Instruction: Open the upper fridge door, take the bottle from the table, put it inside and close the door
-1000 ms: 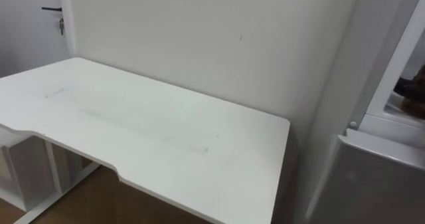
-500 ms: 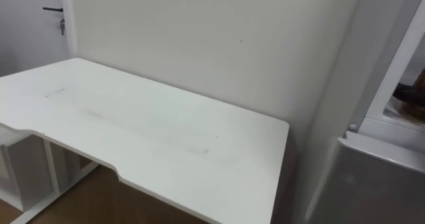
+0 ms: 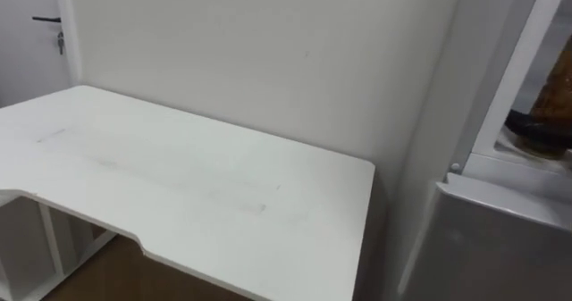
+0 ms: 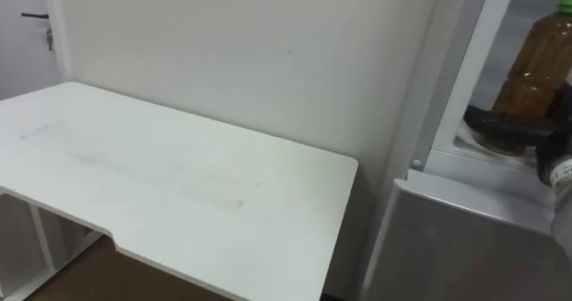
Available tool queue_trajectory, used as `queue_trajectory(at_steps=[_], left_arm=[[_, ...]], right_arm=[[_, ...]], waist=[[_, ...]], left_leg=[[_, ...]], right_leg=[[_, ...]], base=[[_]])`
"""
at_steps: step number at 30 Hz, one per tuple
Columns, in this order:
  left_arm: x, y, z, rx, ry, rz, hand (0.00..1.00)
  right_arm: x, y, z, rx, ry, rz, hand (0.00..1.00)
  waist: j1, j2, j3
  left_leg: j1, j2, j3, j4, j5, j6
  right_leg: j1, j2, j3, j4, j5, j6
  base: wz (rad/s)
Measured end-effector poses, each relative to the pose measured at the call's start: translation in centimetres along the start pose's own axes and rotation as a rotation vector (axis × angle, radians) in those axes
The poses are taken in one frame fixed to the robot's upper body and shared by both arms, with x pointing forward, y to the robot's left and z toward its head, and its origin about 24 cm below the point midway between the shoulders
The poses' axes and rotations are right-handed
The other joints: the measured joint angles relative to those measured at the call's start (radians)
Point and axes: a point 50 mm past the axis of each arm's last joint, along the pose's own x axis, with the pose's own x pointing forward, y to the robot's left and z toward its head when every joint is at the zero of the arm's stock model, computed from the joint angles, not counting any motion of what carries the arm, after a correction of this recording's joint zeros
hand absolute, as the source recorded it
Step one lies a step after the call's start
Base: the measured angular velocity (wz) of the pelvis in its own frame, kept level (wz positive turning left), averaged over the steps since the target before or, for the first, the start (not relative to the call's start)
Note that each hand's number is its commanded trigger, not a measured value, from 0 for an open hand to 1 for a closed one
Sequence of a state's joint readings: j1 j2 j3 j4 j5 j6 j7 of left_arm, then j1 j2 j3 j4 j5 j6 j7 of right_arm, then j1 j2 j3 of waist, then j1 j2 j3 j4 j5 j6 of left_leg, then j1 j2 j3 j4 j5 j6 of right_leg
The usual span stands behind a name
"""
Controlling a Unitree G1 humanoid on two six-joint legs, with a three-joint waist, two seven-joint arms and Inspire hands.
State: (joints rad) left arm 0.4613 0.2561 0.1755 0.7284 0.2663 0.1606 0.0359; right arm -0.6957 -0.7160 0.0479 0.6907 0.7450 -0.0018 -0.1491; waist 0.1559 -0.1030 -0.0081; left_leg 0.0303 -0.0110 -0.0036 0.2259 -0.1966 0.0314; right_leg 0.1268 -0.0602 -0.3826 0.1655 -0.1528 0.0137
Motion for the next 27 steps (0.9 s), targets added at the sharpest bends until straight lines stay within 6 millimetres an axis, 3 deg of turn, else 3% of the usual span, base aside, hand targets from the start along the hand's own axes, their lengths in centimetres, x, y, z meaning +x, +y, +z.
queue_trajectory(at_steps=[10,14,20,27], left_arm=[[0.1,-0.5,0.6,-0.013,-0.014,-0.004,0.00],[0.1,-0.4,0.6,-0.013,-0.015,0.013,0.00],[0.1,-0.5,0.6,-0.015,-0.016,0.013,0.00],[0.0,-1.0,0.7,-0.026,-0.028,0.020,0.00]], right_arm=[[-0.8,-0.1,-0.7,0.006,0.004,0.053,0.00],[-1.2,-0.5,-0.9,0.010,0.005,0.045,0.00],[-2.1,-1.1,-1.6,0.009,0.007,0.044,0.00],[-2.6,-0.5,-1.2,-0.004,-0.020,0.058,0.00]], waist=[[-0.022,0.000,-0.0031],[-0.031,-0.007,0.0029],[-0.043,-0.013,0.0044],[-0.051,-0.006,0.0088]], left_leg=[[0.036,0.005,0.019,-0.022,0.000,0.000],[0.038,0.005,0.019,-0.021,0.000,0.000],[0.042,0.007,0.029,-0.022,0.000,0.000],[0.049,0.013,0.055,-0.027,0.000,-0.001]], right_leg=[[0.019,0.001,0.022,-0.001,-0.002,0.003],[0.022,0.000,0.022,-0.001,-0.002,0.003],[0.020,0.000,0.027,0.000,-0.002,0.004],[0.015,0.004,0.051,0.002,-0.002,0.003]], base=[[-0.05],[0.00],[-0.04],[-0.11]])
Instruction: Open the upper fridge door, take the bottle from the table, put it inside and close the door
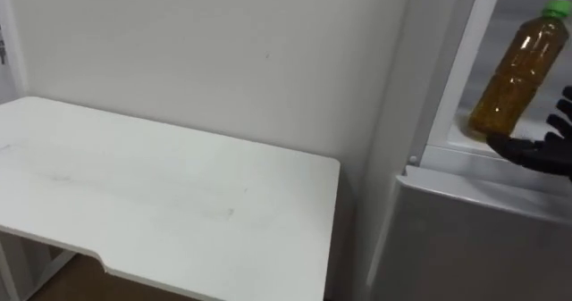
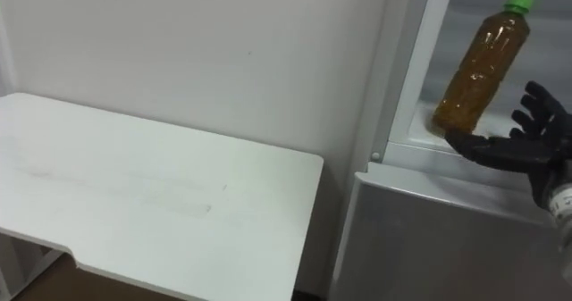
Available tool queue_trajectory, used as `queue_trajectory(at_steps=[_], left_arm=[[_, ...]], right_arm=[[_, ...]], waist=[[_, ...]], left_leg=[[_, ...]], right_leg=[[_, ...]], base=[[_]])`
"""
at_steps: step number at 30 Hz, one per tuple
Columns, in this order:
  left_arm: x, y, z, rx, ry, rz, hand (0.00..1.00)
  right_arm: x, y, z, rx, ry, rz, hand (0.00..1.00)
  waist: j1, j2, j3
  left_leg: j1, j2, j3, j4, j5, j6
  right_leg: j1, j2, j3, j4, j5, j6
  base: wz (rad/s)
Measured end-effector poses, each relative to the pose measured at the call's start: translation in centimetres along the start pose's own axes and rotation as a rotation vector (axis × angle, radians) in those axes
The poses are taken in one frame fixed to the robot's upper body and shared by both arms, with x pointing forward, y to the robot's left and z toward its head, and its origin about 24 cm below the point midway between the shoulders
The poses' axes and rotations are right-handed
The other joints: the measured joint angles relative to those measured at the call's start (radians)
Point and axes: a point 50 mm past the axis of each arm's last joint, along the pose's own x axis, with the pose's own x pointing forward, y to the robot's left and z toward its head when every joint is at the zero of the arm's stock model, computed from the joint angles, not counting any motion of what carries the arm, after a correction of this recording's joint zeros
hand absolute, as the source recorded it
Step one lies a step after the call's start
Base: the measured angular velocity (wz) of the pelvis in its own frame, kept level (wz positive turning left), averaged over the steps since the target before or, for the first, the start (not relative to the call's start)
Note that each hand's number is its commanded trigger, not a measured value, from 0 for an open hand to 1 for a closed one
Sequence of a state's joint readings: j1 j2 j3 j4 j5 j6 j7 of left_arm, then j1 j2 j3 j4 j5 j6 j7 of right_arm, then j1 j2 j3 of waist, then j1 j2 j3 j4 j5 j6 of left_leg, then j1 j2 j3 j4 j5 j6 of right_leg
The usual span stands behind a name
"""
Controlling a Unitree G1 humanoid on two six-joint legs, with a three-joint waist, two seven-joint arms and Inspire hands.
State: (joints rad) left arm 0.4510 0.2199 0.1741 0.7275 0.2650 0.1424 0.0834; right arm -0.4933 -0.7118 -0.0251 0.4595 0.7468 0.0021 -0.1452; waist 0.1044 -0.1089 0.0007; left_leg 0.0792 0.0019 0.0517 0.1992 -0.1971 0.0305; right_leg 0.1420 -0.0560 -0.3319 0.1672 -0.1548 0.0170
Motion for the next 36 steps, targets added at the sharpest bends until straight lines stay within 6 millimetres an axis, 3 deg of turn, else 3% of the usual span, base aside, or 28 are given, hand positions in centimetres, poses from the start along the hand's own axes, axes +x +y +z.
queue_trajectory(at_steps=[5,15,20,25,28,36], left_arm=[[-0.1,-0.4,-0.2,-0.005,0.005,-0.009,0.00],[-0.1,-0.4,0.0,-0.005,-0.012,-0.009,0.00],[0.1,-0.7,-0.6,-0.002,0.015,-0.022,0.00],[0.0,-0.9,-0.6,-0.004,0.014,-0.025,0.00],[0.0,-1.5,-0.7,-0.004,0.021,-0.042,0.00],[-0.3,-3.1,-0.5,-0.033,0.000,-0.056,0.00]], right_arm=[[-0.1,0.0,0.4,0.008,-0.019,-0.012,0.00],[-0.4,0.3,1.0,0.027,-0.052,-0.030,0.00],[-2.9,2.8,-0.2,0.022,-0.084,0.063,0.00],[-4.3,3.6,-1.0,0.055,-0.076,0.083,0.00],[-5.8,4.9,-1.1,0.139,-0.105,0.110,0.00],[-8.3,4.5,-1.0,0.221,-0.124,0.106,0.00]], waist=[[-0.023,0.002,-0.0019],[-0.019,0.006,-0.0062],[-0.016,0.013,-0.0046],[-0.013,0.030,-0.0013],[-0.023,0.044,-0.0061],[-0.030,0.071,-0.0092]], left_leg=[[-0.001,0.002,0.004,0.000,-0.001,-0.001],[0.007,0.005,0.014,-0.002,0.000,-0.001],[0.012,0.008,0.027,-0.002,-0.002,-0.003],[0.014,0.007,0.031,-0.003,-0.003,-0.002],[0.009,0.007,0.030,-0.003,-0.004,-0.002],[0.008,0.007,0.036,-0.007,-0.004,-0.002]], right_leg=[[-0.003,0.002,0.003,0.000,0.000,0.000],[-0.002,0.004,0.013,0.000,0.001,-0.001],[-0.005,0.006,0.029,0.002,0.002,-0.003],[-0.006,0.006,0.038,0.002,0.003,-0.005],[-0.012,0.007,0.046,0.002,0.003,-0.005],[-0.015,0.006,0.039,0.002,0.003,-0.004]], base=[[-0.02],[-0.03],[-0.09],[-0.05],[-0.03],[0.00]])
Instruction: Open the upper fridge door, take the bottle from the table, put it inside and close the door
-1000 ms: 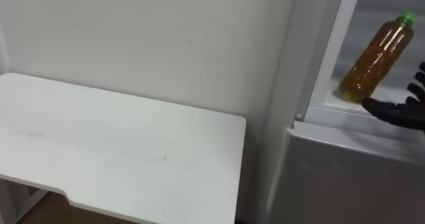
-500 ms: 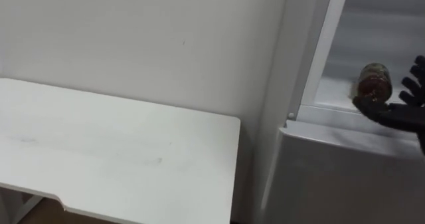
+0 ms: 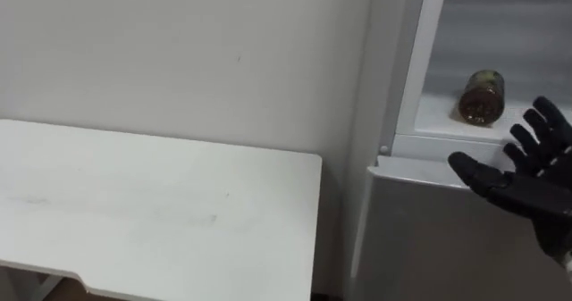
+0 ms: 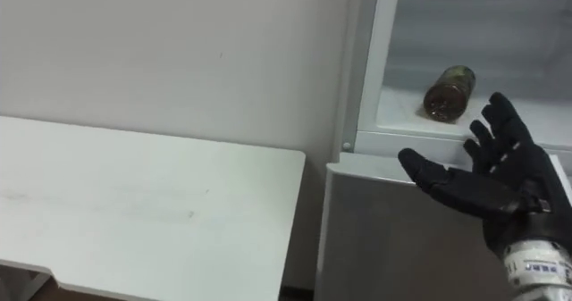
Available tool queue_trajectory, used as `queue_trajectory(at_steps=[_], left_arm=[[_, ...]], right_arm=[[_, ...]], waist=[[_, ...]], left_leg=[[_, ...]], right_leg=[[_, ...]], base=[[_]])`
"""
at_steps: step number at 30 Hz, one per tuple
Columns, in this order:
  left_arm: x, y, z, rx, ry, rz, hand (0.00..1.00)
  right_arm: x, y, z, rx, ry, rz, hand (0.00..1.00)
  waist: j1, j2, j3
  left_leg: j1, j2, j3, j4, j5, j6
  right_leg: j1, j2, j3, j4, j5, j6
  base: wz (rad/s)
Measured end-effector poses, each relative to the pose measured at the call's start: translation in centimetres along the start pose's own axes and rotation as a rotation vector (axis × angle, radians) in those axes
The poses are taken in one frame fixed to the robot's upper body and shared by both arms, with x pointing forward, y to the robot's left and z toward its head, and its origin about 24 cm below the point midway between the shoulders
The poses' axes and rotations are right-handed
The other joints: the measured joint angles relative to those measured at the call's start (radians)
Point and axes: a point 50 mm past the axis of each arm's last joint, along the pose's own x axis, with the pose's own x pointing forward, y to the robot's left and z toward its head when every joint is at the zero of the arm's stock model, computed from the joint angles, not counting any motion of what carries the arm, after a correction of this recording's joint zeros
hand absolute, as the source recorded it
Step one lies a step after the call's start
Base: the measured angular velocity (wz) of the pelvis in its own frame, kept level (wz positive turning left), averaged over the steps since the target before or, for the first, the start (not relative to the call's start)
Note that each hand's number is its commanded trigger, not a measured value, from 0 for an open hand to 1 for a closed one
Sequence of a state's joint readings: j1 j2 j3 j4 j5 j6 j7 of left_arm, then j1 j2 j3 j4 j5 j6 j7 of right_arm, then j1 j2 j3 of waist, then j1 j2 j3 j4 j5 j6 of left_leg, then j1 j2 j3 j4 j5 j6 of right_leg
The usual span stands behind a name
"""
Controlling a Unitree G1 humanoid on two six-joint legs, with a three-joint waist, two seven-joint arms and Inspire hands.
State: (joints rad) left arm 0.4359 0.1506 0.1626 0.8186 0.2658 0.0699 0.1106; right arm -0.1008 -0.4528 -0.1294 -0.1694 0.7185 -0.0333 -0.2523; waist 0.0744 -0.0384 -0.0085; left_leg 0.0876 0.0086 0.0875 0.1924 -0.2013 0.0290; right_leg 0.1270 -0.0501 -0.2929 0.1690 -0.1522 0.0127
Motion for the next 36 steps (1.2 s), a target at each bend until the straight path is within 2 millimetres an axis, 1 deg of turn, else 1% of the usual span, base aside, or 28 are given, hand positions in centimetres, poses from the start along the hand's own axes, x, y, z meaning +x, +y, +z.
queue_trajectory(at_steps=[2,6,8,12,14,16,19,21,23,27,29,32,34,35,36], left_arm=[[0.0,-0.2,-0.4,-0.001,0.013,-0.001,0.00],[0.0,-0.9,-0.8,-0.006,0.031,-0.022,0.00],[0.0,-1.2,-1.0,-0.008,0.037,-0.029,0.00],[-0.1,-1.4,-1.2,-0.007,0.033,-0.038,0.00],[0.0,-1.6,-1.0,-0.002,0.028,-0.044,0.00],[0.0,-1.6,-1.1,-0.002,0.030,-0.040,0.00],[0.1,-1.8,-0.8,-0.006,0.019,-0.037,0.00],[0.2,-1.9,-0.6,-0.006,0.023,-0.031,0.00],[0.2,-1.9,-0.6,-0.005,0.022,-0.027,0.00],[0.1,-2.3,-0.8,0.022,0.023,-0.019,0.00],[0.1,-2.7,-0.3,0.042,0.005,-0.029,0.00],[0.2,-2.9,0.5,0.049,-0.022,-0.033,0.00],[0.3,-2.6,0.8,0.050,-0.034,-0.028,0.00],[0.4,-2.5,0.8,0.051,-0.038,-0.025,0.00],[0.4,-2.4,0.8,0.052,-0.038,-0.024,0.00]], right_arm=[[-0.4,0.2,0.8,0.072,-0.029,0.015,0.00],[-1.3,0.7,1.8,0.199,-0.099,0.052,0.00],[-1.5,0.9,1.8,0.228,-0.115,0.063,0.00],[-2.1,0.8,1.3,0.245,-0.117,0.059,0.00],[-2.6,0.4,0.7,0.210,-0.101,0.041,0.00],[-3.3,0.0,0.2,0.185,-0.083,0.013,0.00],[-4.4,-0.5,-0.8,0.110,-0.052,-0.021,0.00],[-5.1,-0.7,-1.4,0.079,-0.038,-0.045,0.00],[-6.3,-1.3,-2.3,0.042,-0.002,-0.100,0.00],[-7.8,-2.4,-4.0,0.005,0.085,-0.160,0.00],[-8.6,-3.3,-5.0,-0.003,0.140,-0.214,0.00],[-9.6,-4.0,-6.0,0.006,0.190,-0.279,0.00],[-10.0,-4.3,-6.9,-0.001,0.228,-0.309,0.00],[-10.4,-4.8,-7.7,-0.008,0.263,-0.333,0.00],[-10.6,-5.0,-8.1,-0.014,0.284,-0.349,0.00]], waist=[[-0.015,0.002,0.0014],[-0.022,0.006,0.0049],[-0.025,0.010,0.0081],[-0.037,0.010,0.0088],[-0.042,0.012,0.0083],[-0.047,0.013,0.0071],[-0.045,0.023,0.0047],[-0.049,0.031,0.0050],[-0.059,0.037,0.0013],[-0.070,0.054,0.0019],[-0.072,0.063,0.0036],[-0.079,0.066,0.0052],[-0.094,0.063,0.0055],[-0.101,0.060,0.0049],[-0.103,0.057,0.0049]], left_leg=[[0.010,0.001,0.001,-0.005,0.000,-0.001],[0.017,0.001,0.007,-0.006,0.000,-0.001],[0.023,0.002,0.017,-0.007,-0.002,0.000],[0.024,0.000,0.023,-0.004,-0.004,0.002],[0.018,-0.001,0.029,-0.001,-0.008,0.003],[0.011,-0.001,0.037,0.005,-0.011,0.005],[0.010,0.002,0.052,0.006,-0.015,0.006],[0.010,0.003,0.058,0.004,-0.016,0.006],[0.011,0.007,0.065,0.007,-0.023,0.006],[0.009,0.015,0.083,0.010,-0.034,0.003],[0.005,0.017,0.096,0.013,-0.037,0.003],[0.010,0.014,0.100,0.013,-0.038,0.004],[0.012,0.014,0.102,0.014,-0.038,0.004],[0.014,0.013,0.102,0.014,-0.038,0.004],[0.016,0.013,0.103,0.013,-0.038,0.004]], right_leg=[[0.009,0.000,-0.003,-0.001,0.000,0.001],[0.013,0.001,0.005,-0.001,-0.001,0.001],[0.013,0.001,0.016,-0.001,-0.001,0.001],[0.011,0.000,0.025,-0.001,-0.002,0.001],[-0.005,0.001,0.046,0.000,-0.004,0.001],[-0.012,0.001,0.048,0.000,-0.004,0.001],[-0.023,0.003,0.071,0.006,-0.004,0.001],[-0.025,0.003,0.072,0.006,-0.004,0.001],[-0.024,0.006,0.074,0.009,-0.004,0.001],[-0.035,0.011,0.086,0.021,-0.004,0.002],[-0.045,0.013,0.101,0.028,-0.004,0.002],[-0.044,0.011,0.115,0.035,-0.012,0.004],[-0.042,0.011,0.117,0.033,-0.013,0.004],[-0.038,0.012,0.116,0.030,-0.014,0.004],[-0.036,0.012,0.116,0.027,-0.014,0.004]], base=[[0.00],[-0.04],[-0.13],[-0.07],[-0.16],[-0.11],[-0.17],[-0.13],[-0.06],[-0.14],[-0.16],[-0.05],[0.00],[0.00],[0.00]])
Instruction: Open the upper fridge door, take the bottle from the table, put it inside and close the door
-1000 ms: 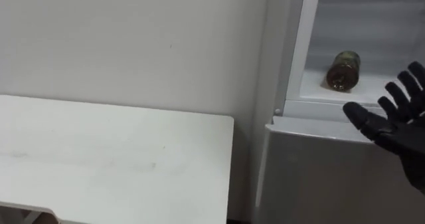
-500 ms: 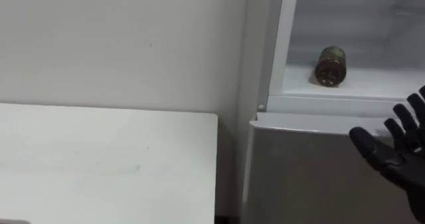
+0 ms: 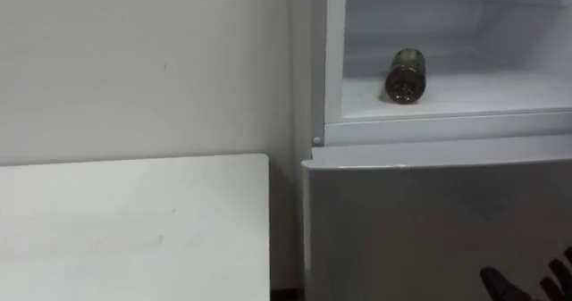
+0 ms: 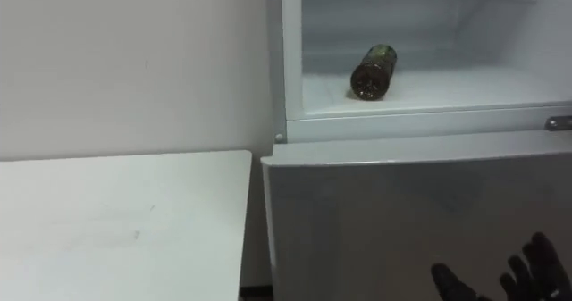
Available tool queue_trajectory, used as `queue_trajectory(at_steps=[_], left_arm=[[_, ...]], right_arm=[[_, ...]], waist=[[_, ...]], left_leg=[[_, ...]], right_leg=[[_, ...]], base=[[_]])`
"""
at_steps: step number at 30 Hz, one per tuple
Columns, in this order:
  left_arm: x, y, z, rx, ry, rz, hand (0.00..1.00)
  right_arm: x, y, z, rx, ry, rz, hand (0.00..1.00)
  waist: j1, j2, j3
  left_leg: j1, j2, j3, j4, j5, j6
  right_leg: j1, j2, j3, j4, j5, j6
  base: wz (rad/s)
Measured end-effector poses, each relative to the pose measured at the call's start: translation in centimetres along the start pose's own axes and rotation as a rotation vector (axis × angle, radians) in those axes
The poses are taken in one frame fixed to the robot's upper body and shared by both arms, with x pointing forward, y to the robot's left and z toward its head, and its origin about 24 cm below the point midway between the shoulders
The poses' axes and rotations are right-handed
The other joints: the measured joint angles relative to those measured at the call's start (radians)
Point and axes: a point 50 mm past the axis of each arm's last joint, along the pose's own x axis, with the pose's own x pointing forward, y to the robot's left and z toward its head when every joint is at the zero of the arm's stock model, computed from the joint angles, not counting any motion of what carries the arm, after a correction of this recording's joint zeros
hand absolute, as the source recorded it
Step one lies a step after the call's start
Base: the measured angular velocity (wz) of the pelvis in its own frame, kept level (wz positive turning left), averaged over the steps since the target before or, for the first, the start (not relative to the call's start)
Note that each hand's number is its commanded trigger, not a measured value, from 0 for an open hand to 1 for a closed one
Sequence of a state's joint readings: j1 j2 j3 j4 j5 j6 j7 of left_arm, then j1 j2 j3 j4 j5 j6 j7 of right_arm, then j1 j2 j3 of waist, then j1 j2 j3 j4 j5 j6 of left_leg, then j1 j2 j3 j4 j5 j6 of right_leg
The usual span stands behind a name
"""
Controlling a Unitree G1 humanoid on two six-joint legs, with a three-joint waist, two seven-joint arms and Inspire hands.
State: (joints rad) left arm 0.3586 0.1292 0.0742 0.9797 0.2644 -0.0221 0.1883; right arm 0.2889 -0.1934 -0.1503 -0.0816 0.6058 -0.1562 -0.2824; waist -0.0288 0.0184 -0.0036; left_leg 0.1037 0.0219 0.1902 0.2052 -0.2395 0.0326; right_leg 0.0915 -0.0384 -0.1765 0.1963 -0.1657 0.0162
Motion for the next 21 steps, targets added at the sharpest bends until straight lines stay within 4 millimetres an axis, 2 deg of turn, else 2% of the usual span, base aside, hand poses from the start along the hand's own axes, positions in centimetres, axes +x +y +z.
queue_trajectory(at_steps=[3,6,9,12,14,17,21], left_arm=[[0.0,0.0,-0.2,-0.034,0.008,-0.003,0.00],[-0.1,-0.1,-0.3,-0.036,0.011,-0.007,0.00],[-0.1,-0.1,-0.2,-0.033,0.005,-0.006,0.00],[-0.1,0.0,0.0,-0.034,0.001,-0.002,0.00],[0.0,0.1,0.1,-0.039,-0.001,0.004,0.00],[-0.2,-0.2,-0.3,-0.036,0.012,-0.004,0.00],[-0.2,-0.2,-0.5,-0.043,0.018,-0.004,0.00]], right_arm=[[-0.5,-2.3,-3.1,0.017,0.147,-0.127,0.00],[-0.8,-3.3,-4.4,0.019,0.203,-0.179,0.00],[-1.7,-5.3,-6.7,-0.028,0.305,-0.267,0.00],[-3.5,-7.5,-9.5,-0.086,0.435,-0.361,0.00],[-5.8,-9.6,-11.9,-0.134,0.566,-0.455,0.00],[-8.6,-11.5,-13.6,-0.166,0.683,-0.543,0.00],[-10.2,-12.3,-14.4,-0.173,0.756,-0.588,0.00]], waist=[[0.001,-0.012,0.0027],[0.000,-0.014,0.0020],[0.002,-0.018,0.0003],[0.001,-0.019,0.0016],[-0.010,-0.019,0.0010],[-0.010,-0.011,0.0008],[-0.024,-0.012,0.0016]], left_leg=[[0.010,0.001,0.001,-0.008,-0.001,-0.001],[0.010,0.000,0.002,-0.008,-0.001,-0.001],[0.010,0.000,-0.001,-0.010,-0.001,-0.002],[0.013,0.001,-0.004,-0.009,-0.003,-0.003],[0.013,0.000,-0.012,-0.006,-0.007,-0.002],[0.013,0.001,-0.013,0.002,-0.017,-0.004],[0.019,0.000,-0.011,0.009,-0.023,-0.003]], right_leg=[[0.000,0.003,0.003,-0.012,0.001,0.001],[-0.003,0.003,0.005,-0.013,0.000,0.001],[0.000,0.003,-0.001,-0.013,-0.001,0.002],[0.010,0.004,-0.005,-0.015,-0.002,0.003],[0.024,0.003,-0.019,-0.025,-0.002,0.004],[0.027,0.004,-0.016,-0.023,-0.007,0.003],[0.029,0.001,-0.015,-0.009,-0.019,0.004]], base=[[-0.06],[-0.02],[0.05],[0.07],[0.15],[-0.02],[0.00]])
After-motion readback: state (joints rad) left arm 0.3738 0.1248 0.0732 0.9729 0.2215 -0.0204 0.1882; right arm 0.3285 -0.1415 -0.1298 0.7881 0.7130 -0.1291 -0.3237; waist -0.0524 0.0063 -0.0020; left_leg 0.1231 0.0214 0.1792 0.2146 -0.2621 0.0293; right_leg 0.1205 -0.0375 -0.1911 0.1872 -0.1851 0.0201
